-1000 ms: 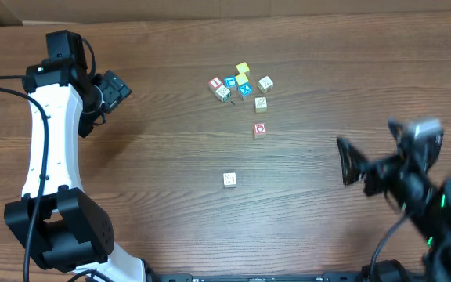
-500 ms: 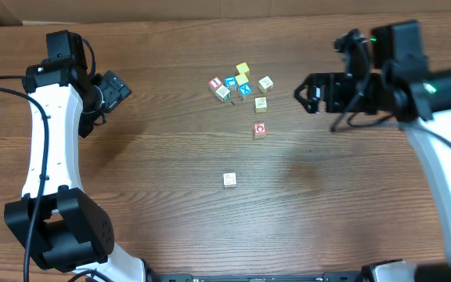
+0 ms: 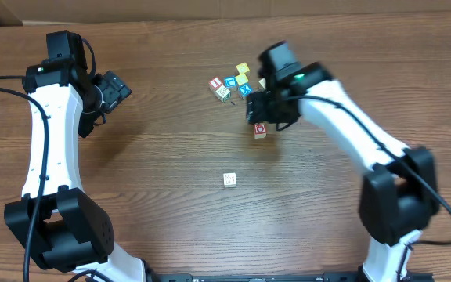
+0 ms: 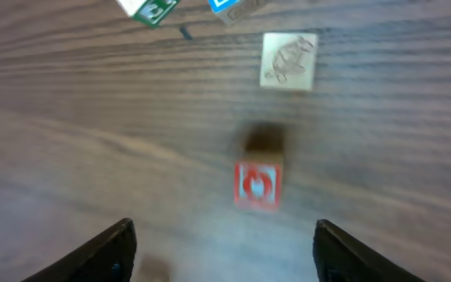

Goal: Flip 3 blocks
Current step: 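Raise the right arm and move the right gripper over the red-O block, then grasp the red-O block with the right gripper and lift it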

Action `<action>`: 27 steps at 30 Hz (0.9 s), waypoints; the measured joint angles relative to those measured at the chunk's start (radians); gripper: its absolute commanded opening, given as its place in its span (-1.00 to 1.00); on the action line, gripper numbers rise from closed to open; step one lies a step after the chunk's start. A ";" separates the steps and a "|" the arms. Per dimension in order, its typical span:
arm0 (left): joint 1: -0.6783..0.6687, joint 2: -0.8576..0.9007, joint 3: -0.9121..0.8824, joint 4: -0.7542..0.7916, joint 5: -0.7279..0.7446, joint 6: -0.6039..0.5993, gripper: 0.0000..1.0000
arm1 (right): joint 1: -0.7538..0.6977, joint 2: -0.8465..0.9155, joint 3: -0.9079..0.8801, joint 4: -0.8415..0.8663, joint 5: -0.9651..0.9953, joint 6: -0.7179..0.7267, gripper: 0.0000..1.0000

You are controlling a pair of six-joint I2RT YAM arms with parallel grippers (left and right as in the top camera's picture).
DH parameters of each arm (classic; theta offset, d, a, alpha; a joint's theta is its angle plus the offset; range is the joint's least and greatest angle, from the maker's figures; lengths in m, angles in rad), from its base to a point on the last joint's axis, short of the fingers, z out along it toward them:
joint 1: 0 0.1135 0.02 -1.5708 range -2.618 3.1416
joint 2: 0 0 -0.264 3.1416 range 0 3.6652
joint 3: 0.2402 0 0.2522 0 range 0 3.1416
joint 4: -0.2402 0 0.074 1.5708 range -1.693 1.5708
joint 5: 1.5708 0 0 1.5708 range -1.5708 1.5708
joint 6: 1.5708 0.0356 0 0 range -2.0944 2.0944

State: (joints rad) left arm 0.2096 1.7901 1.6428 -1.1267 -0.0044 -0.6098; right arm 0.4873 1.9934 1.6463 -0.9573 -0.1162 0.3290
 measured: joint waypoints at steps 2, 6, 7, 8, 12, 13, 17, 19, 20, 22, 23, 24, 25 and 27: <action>0.000 0.000 0.000 0.000 0.000 0.000 1.00 | 0.021 0.040 0.000 0.032 0.046 0.007 0.50; 0.000 0.000 0.000 0.000 0.000 0.000 1.00 | 0.033 0.103 0.000 0.101 0.119 0.012 0.53; 0.000 0.000 0.000 0.000 0.000 0.000 0.99 | 0.032 0.113 0.000 0.116 0.135 0.013 0.54; 0.000 0.000 0.000 0.000 0.000 0.000 1.00 | 0.032 0.124 -0.001 0.130 0.150 0.013 0.54; 0.000 0.000 0.000 0.000 0.000 0.000 1.00 | 0.031 0.142 -0.001 0.178 0.192 0.014 0.49; 0.000 0.000 0.000 0.000 0.000 0.000 1.00 | 0.031 0.144 -0.001 0.180 0.197 0.015 0.40; 0.000 0.000 0.000 0.000 0.000 0.000 1.00 | 0.031 0.153 -0.001 0.154 0.183 0.021 0.13; 0.000 0.000 0.000 0.000 0.000 0.000 1.00 | 0.032 0.161 -0.005 0.137 0.161 0.018 -0.03; 0.000 0.000 0.000 0.000 0.000 0.000 0.99 | 0.032 0.162 -0.006 0.128 0.153 0.019 -0.03; 0.000 0.000 0.000 0.000 0.000 0.000 1.00 | 0.034 0.163 -0.006 0.106 0.139 0.019 -0.03; 0.000 0.000 0.000 0.000 0.000 0.000 1.00 | 0.035 0.163 -0.006 0.095 0.135 0.018 -0.03; 0.000 0.000 0.000 0.000 0.000 0.000 0.99 | 0.036 0.163 -0.007 0.087 0.130 0.019 -0.03; 0.000 0.000 0.000 0.000 0.000 0.000 0.99 | 0.038 0.163 -0.010 0.081 0.127 0.019 -0.03; 0.000 0.000 0.000 0.000 0.000 0.000 1.00 | 0.039 0.163 -0.017 0.082 0.122 0.018 -0.05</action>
State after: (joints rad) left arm 0.2096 1.7901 1.6428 -1.1267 -0.0044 -0.6098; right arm 0.5262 2.1559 1.6291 -0.8749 0.0063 0.3473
